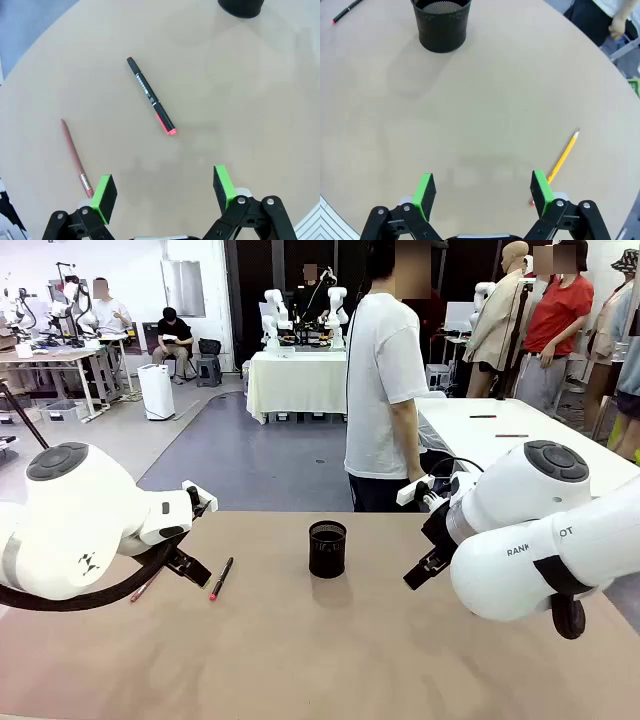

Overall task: Place the pens into the pen holder.
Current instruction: Pick up a writing instrument from the table and place it into the Pen holder.

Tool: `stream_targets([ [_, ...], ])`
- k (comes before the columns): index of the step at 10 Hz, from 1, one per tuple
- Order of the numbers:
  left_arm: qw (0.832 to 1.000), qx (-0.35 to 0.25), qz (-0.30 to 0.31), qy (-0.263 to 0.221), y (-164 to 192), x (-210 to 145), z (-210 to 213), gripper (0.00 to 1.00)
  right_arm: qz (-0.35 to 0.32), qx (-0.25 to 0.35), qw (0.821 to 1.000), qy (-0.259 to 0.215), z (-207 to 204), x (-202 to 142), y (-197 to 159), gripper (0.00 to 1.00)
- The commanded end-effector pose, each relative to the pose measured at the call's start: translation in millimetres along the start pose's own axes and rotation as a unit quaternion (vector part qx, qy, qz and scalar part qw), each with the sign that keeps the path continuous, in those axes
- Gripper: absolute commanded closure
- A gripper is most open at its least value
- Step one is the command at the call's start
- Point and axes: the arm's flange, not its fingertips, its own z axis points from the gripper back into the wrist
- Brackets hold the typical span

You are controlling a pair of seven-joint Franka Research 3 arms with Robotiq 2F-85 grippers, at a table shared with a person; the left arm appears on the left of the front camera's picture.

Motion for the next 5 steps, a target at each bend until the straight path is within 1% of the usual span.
stream_targets([
  [1,1.000,0.000,0.000,0.000,0.0,0.1,0.1,0.00,0.000,0.000,1.000,0.000,0.0,0.0,0.0,0.00],
  [5,1.000,0.000,0.000,0.000,0.0,0.1,0.1,0.00,0.000,0.000,1.000,0.000,0.0,0.0,0.0,0.00],
])
